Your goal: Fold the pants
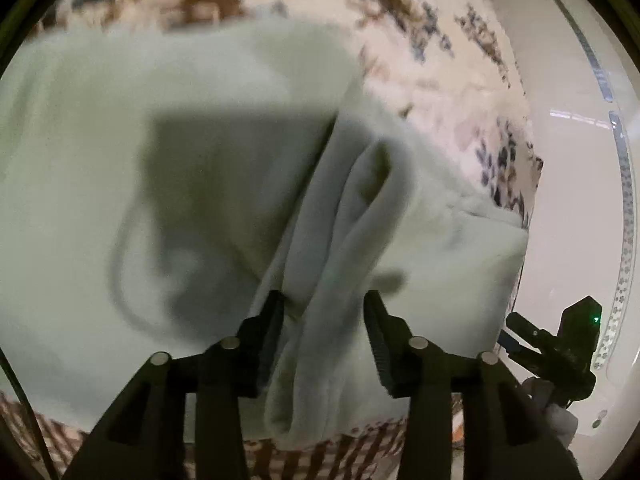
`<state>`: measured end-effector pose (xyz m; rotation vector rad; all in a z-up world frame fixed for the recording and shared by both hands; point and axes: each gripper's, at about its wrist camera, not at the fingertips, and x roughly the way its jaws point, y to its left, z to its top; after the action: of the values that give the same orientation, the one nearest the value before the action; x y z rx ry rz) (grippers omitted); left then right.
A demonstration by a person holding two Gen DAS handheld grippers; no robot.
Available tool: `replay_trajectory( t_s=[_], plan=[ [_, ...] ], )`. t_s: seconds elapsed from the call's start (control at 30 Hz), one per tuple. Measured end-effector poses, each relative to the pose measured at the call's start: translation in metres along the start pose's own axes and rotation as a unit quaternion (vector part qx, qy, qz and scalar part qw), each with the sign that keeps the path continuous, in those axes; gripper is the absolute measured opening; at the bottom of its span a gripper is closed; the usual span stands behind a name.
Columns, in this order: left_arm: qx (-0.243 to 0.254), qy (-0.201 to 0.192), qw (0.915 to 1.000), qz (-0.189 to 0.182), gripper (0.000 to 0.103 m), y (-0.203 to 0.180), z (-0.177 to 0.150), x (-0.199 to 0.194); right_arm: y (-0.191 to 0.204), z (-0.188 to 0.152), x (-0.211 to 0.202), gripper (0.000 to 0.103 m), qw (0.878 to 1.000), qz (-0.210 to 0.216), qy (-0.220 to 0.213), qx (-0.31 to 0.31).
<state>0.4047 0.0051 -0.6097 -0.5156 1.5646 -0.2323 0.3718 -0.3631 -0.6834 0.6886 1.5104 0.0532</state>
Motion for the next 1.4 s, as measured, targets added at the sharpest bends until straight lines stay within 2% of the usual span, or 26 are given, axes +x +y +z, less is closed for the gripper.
replay_trajectory(
  t_s=[0.03,0.07,0.13,0.17,0.27,0.3,0.33,0.37,0.4,0.43,0.5,0.6,0.77,0.87,0.93,0.97,1.03,1.07,1.1,1.23,1.33,1.4],
  plan=[
    [0.004,-0.009,0.9999,0.002,0.045,-0.004,0.003,-0.005,-0.001,0.001,-0.001,0.086,1.000,0.004,-0.003,0.002],
    [0.009,-0.022,0.9997,0.005,0.053,-0.009,0.007,-0.010,-0.002,0.002,-0.002,0.086,1.000,0.007,-0.003,0.002],
    [0.023,-0.046,0.9986,0.013,0.054,-0.022,0.021,-0.014,-0.001,0.004,-0.002,0.086,1.000,0.007,-0.007,0.002],
    [0.034,-0.057,0.9974,0.029,0.054,-0.031,0.031,-0.013,0.001,0.005,-0.003,0.086,1.000,0.006,-0.008,0.001],
    [0.068,-0.066,0.9944,0.046,0.054,-0.040,0.051,-0.001,0.009,0.010,-0.004,0.086,1.000,0.007,-0.012,-0.012],
    [0.093,-0.061,0.9919,0.062,0.052,-0.050,0.056,0.009,0.013,0.011,-0.005,0.086,1.000,0.003,-0.012,-0.021],
    [0.111,-0.060,0.9895,0.070,0.044,-0.054,0.057,0.013,0.017,0.013,-0.005,0.086,0.999,-0.001,-0.013,-0.030],
    [0.135,-0.060,0.9853,0.085,0.022,-0.061,0.058,0.020,0.020,0.013,-0.005,0.086,0.999,-0.007,-0.014,-0.036],
    [0.149,-0.058,0.9818,0.102,0.019,-0.064,0.058,0.023,0.023,0.015,-0.005,0.086,0.999,-0.014,-0.014,-0.043],
    [0.150,-0.062,0.9816,0.101,0.018,-0.063,0.059,0.022,0.025,0.015,-0.005,0.086,0.999,-0.017,-0.015,-0.048],
    [0.138,-0.081,0.9805,0.115,0.016,-0.055,0.060,0.015,0.026,0.017,-0.004,0.086,0.998,-0.019,-0.016,-0.054],
    [0.097,-0.094,0.9853,0.104,0.016,-0.037,0.066,0.006,0.026,0.018,-0.003,0.086,0.998,-0.018,-0.017,-0.056],
    [0.079,-0.094,0.9867,0.107,0.016,-0.030,0.070,0.015,0.024,0.017,-0.002,0.086,0.999,-0.012,-0.018,-0.047],
    [0.054,-0.080,0.9911,0.092,0.022,-0.022,0.075,0.023,0.023,0.015,-0.002,0.086,0.999,-0.011,-0.017,-0.044],
    [0.027,-0.072,0.9951,0.062,0.025,-0.016,0.074,0.015,0.020,0.012,-0.004,0.086,0.999,-0.012,-0.015,-0.041],
    [0.017,-0.072,0.9962,0.045,0.027,-0.016,0.070,0.007,0.017,0.010,-0.006,0.086,0.999,-0.009,-0.014,-0.034],
    [0.013,-0.079,0.9962,0.035,0.038,-0.017,0.055,-0.011,0.012,0.005,-0.010,0.086,1.000,0.000,-0.014,-0.025],
    [0.014,-0.081,0.9961,0.033,0.050,-0.019,0.045,-0.019,0.008,0.001,-0.012,0.086,1.000,0.001,-0.013,-0.021],
    [0.015,-0.076,0.9964,0.036,0.058,-0.019,0.033,-0.023,0.004,-0.003,-0.013,0.086,1.000,0.002,-0.009,-0.015],
    [0.014,-0.035,0.9982,0.046,0.058,-0.014,-0.003,-0.012,-0.017,-0.023,-0.010,0.086,1.000,0.010,0.012,0.016],
    [-0.027,0.018,0.9989,0.034,0.058,0.006,-0.024,0.020,-0.031,-0.036,0.001,0.086,0.998,0.027,0.036,0.037],
    [-0.045,0.014,0.9988,0.016,0.056,0.013,-0.033,0.028,-0.037,-0.042,0.014,0.082,0.997,0.037,0.049,0.043]
  ],
)
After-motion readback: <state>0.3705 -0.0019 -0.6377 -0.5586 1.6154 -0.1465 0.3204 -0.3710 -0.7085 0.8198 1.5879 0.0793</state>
